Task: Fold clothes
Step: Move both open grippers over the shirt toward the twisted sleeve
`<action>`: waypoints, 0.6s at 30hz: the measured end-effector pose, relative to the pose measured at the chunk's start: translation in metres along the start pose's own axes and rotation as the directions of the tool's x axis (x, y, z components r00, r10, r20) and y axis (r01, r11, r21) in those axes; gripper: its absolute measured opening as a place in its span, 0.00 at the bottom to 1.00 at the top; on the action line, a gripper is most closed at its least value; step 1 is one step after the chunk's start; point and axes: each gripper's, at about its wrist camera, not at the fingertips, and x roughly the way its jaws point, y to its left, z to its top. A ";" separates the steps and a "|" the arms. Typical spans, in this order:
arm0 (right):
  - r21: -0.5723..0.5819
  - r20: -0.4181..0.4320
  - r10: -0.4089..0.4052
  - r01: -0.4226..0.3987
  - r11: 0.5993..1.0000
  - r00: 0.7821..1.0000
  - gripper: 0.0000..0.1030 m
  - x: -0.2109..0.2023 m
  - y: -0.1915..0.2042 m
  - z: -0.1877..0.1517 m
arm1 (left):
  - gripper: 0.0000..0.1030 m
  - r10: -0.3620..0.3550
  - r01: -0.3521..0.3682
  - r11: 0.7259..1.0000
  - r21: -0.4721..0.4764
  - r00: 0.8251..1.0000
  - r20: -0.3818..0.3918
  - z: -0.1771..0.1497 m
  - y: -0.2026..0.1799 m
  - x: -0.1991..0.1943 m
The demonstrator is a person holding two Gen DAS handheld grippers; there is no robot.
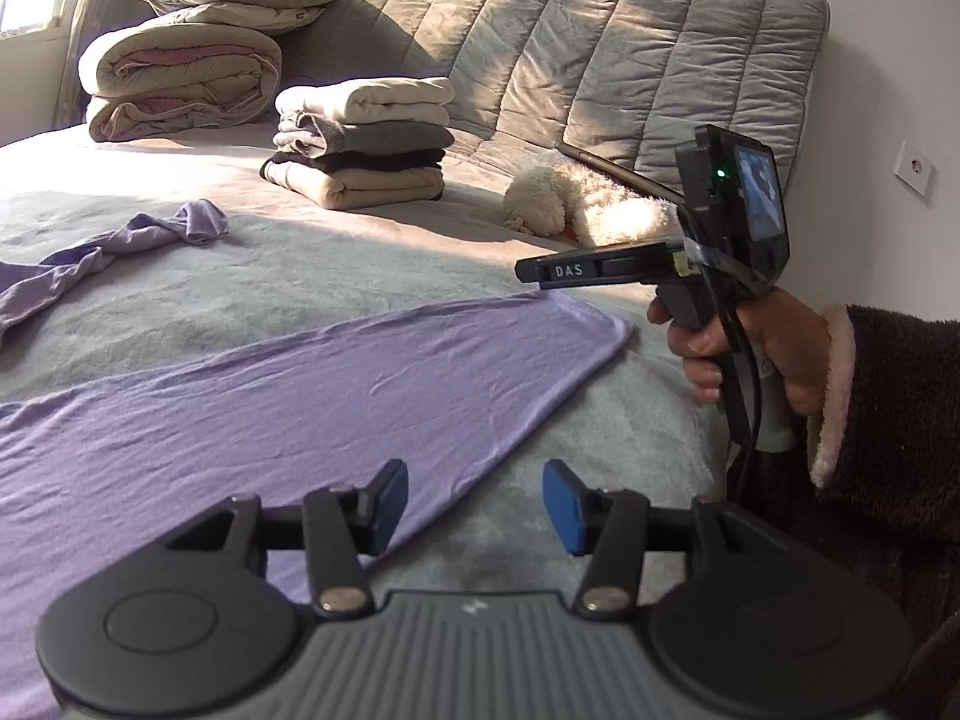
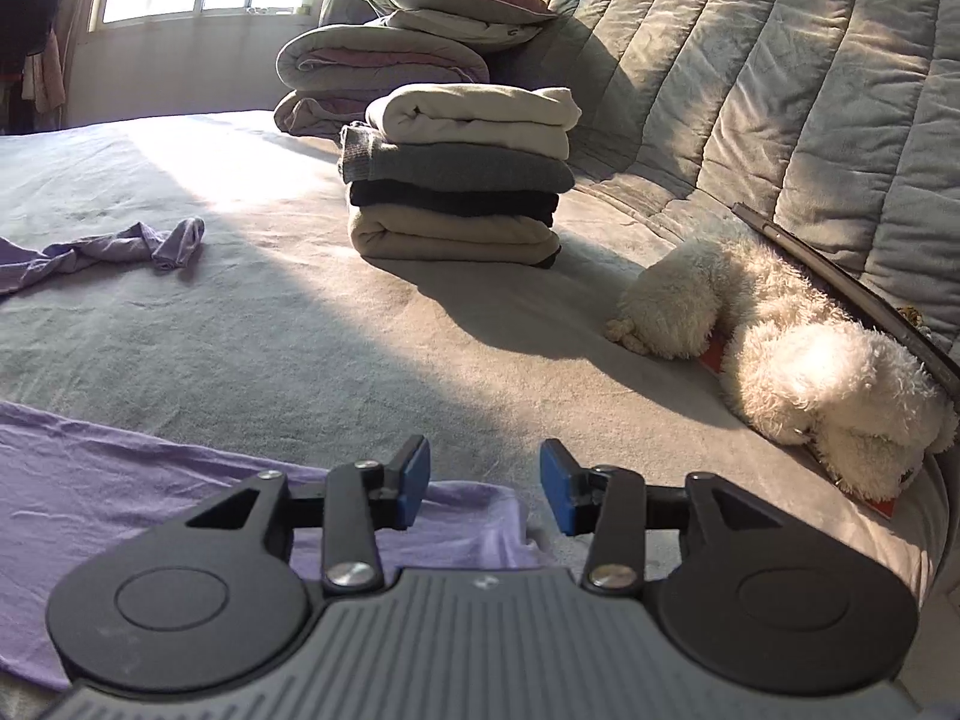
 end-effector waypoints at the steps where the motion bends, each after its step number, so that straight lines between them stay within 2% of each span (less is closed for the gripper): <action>1: 0.009 0.003 0.030 -0.031 0.999 1.000 0.48 -0.003 0.006 0.000 | 0.53 0.016 -0.016 1.000 -0.010 1.000 0.005 0.001 0.004 -0.001; 6: 0.034 -0.012 0.209 -0.209 0.977 0.978 0.48 -0.016 0.047 -0.004 | 0.58 0.084 -0.084 0.996 -0.018 0.996 -0.022 -0.002 0.019 0.002; 8: 0.031 -0.030 0.244 -0.243 0.970 0.969 0.49 -0.017 0.063 -0.008 | 0.58 0.089 -0.089 0.996 -0.001 0.996 -0.032 -0.008 0.020 0.004; 10: 0.060 -0.031 0.235 -0.233 0.971 0.972 0.52 -0.017 0.061 -0.013 | 0.61 0.087 -0.087 0.996 0.009 0.996 -0.029 -0.011 0.019 0.003; 12: 0.095 -0.031 0.219 -0.216 0.972 0.975 0.59 -0.016 0.056 -0.017 | 0.65 0.079 -0.078 0.997 0.021 0.996 -0.035 -0.013 0.016 0.000; 15: 0.147 -0.032 0.196 -0.189 0.971 0.980 0.60 -0.016 0.048 -0.024 | 0.68 0.068 -0.066 0.997 0.049 0.997 -0.046 -0.018 0.011 -0.004; 18: 0.142 -0.039 0.144 -0.137 0.980 0.989 0.60 -0.020 0.032 -0.031 | 0.73 0.065 -0.058 0.993 0.107 0.996 -0.067 -0.020 0.002 -0.004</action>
